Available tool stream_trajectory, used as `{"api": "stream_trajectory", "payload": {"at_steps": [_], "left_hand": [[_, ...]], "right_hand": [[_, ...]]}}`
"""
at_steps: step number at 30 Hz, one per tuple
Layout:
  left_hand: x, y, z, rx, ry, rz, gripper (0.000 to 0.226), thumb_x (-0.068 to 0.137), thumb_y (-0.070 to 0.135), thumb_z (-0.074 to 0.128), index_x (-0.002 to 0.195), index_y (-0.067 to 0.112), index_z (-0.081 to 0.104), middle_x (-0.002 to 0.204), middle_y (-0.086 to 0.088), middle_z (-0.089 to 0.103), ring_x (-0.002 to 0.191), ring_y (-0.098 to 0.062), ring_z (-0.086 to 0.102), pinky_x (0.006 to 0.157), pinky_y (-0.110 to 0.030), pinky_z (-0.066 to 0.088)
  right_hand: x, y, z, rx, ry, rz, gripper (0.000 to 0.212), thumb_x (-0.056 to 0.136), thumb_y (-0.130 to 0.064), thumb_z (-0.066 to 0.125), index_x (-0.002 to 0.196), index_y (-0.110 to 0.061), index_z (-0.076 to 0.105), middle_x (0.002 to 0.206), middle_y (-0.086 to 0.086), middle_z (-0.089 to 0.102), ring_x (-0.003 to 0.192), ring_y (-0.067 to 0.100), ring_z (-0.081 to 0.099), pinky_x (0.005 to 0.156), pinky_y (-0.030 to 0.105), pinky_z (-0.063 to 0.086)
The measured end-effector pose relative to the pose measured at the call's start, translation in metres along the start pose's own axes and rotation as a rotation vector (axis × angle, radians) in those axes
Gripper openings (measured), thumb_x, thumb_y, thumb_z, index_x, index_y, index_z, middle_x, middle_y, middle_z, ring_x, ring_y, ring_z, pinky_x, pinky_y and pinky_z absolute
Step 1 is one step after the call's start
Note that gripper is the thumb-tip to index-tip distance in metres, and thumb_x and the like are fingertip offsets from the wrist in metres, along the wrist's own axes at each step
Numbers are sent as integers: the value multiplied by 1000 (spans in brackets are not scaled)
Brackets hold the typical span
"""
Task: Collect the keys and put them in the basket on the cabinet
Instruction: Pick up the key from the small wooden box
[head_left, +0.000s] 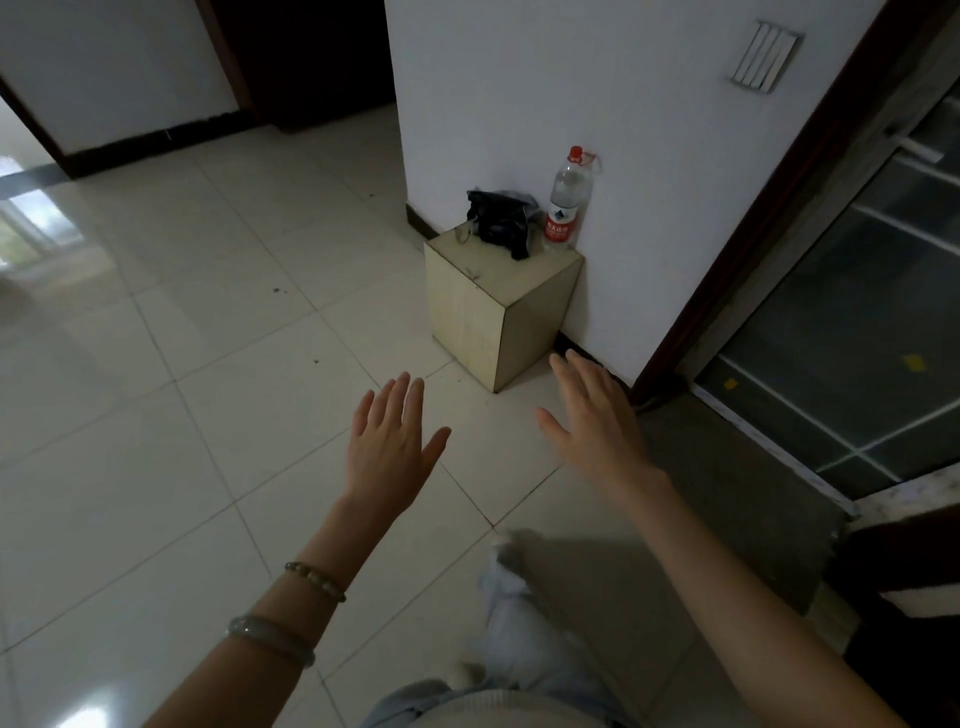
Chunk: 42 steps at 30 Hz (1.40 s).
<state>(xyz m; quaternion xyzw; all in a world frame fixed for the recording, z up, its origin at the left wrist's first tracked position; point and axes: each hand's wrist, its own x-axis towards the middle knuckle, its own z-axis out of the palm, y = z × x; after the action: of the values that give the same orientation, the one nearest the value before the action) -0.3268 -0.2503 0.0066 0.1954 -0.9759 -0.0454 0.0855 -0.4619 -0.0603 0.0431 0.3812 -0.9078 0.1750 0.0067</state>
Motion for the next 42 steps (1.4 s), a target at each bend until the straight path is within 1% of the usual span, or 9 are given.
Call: {"api": "stream_trajectory", "payload": {"at_steps": [4, 9, 13, 17, 23, 26, 29, 36, 42], "left_hand": [[65, -9, 13, 6, 9, -15, 65, 91, 45, 45, 137, 1, 34, 142, -21, 41, 131, -34, 37, 111, -48, 25], [156, -14, 18, 31, 18, -38, 64, 90, 44, 47, 136, 0, 36, 141, -21, 43, 130, -34, 38, 111, -48, 23], [219, -12, 28, 63, -15, -37, 67, 92, 49, 36, 140, 4, 28, 147, -16, 36, 136, -30, 30, 114, -45, 16], [270, -14, 41, 83, -30, -61, 69, 92, 52, 27, 143, 6, 22, 150, -14, 29, 139, -27, 23, 116, -43, 10], [328, -28, 63, 62, -79, -97, 69, 93, 53, 30, 143, 7, 21, 151, -14, 28, 139, -27, 22, 114, -42, 6], [364, -41, 76, 52, -88, -97, 68, 92, 51, 34, 141, 5, 26, 149, -15, 32, 138, -29, 26, 114, -43, 9], [408, -58, 91, 34, -99, -87, 67, 92, 50, 38, 140, 4, 29, 147, -17, 35, 136, -30, 29, 114, -44, 13], [519, -110, 116, 20, -127, -85, 67, 92, 50, 34, 141, 4, 27, 148, -16, 33, 137, -30, 27, 115, -46, 13], [585, -145, 131, 36, -207, 26, 68, 92, 51, 33, 142, 5, 25, 149, -16, 31, 138, -29, 25, 115, -45, 11]], "right_hand": [[67, 24, 8, -23, -1, -28, 62, 90, -35, 50, 140, -8, 26, 147, 19, 33, 133, 31, 31, 108, 43, 31], [154, 56, 15, -8, -2, -24, 63, 90, -37, 50, 140, -9, 27, 145, 19, 35, 131, 33, 34, 106, 45, 34], [219, 79, 19, 12, -19, -22, 63, 89, -39, 51, 140, -10, 26, 144, 18, 36, 130, 32, 35, 105, 43, 36], [272, 95, 26, 35, -45, -32, 62, 90, -39, 49, 140, -12, 25, 147, 17, 32, 134, 31, 30, 109, 43, 32], [337, 109, 45, 24, -125, -62, 62, 91, -38, 47, 142, -13, 21, 150, 14, 27, 138, 28, 23, 112, 39, 24], [374, 115, 58, 24, -138, -67, 62, 92, -38, 45, 142, -13, 19, 151, 14, 26, 138, 27, 22, 113, 38, 21], [417, 122, 73, 15, -128, -62, 61, 92, -37, 46, 141, -12, 22, 149, 15, 29, 137, 27, 24, 112, 36, 23], [528, 131, 108, 11, -166, 17, 62, 90, -33, 50, 140, -9, 24, 147, 18, 32, 135, 30, 29, 109, 39, 28], [594, 130, 132, 28, -212, 40, 60, 90, -31, 51, 139, -7, 26, 144, 19, 36, 133, 31, 32, 108, 40, 30]]}}
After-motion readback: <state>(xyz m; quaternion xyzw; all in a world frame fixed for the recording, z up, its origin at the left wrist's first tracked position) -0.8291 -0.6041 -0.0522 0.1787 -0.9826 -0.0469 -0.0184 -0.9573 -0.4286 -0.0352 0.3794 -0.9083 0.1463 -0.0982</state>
